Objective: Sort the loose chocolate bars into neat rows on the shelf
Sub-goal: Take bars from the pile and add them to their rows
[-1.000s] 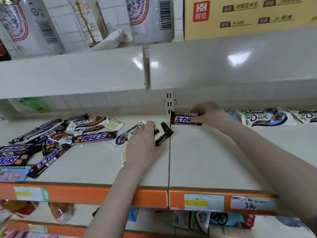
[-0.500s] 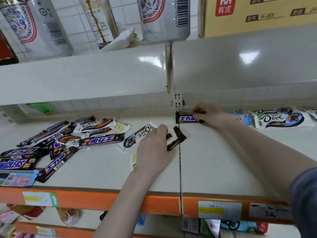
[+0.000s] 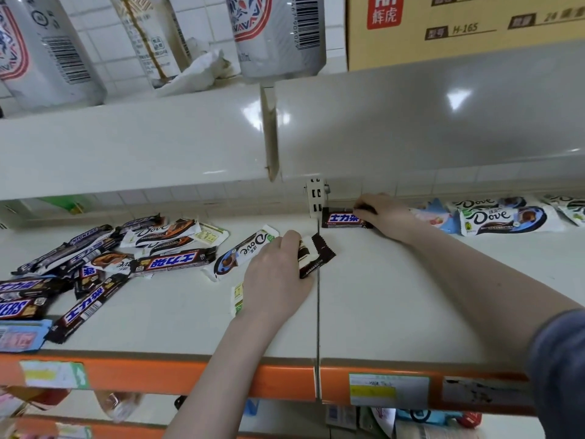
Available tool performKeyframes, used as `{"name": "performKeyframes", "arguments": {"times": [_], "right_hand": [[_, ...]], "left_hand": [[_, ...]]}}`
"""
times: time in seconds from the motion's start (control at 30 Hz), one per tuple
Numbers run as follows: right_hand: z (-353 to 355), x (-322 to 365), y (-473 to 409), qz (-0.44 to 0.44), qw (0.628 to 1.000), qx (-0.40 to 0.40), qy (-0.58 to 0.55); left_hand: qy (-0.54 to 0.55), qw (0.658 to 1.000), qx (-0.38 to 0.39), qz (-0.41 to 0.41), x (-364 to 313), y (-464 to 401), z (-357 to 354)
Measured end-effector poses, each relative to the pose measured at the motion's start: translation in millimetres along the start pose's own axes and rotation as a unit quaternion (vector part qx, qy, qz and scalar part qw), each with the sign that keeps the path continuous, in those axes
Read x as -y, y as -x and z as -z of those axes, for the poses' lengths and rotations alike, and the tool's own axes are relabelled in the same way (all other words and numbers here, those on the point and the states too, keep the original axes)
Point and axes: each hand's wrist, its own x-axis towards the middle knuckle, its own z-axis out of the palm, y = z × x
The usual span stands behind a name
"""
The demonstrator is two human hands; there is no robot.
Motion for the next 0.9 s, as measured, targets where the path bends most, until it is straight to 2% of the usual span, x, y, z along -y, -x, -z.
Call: {"name": "performKeyframes", "arguments": {"times": [0.17, 0.43, 0.63, 0.9], "right_hand": [[2, -4, 1, 0.009, 1.000, -0.011, 0.007], [-15, -3, -10, 0.023, 0.987, -0.070, 0.143], [-10, 0, 2, 0.042, 0.988, -0.062, 0.134], [-14, 1, 9, 0.079, 0.978, -0.119, 0.152]], "left_hand": [[0.005, 1.000, 0.007, 0.006, -3, 0, 0], [0.007, 1.000, 0.015, 0.001, -7, 0, 0], [0.004, 1.000, 0.017, 0.004, -7, 0, 0], [0.009, 1.000, 0.024, 0.004, -6, -1, -1]]}}
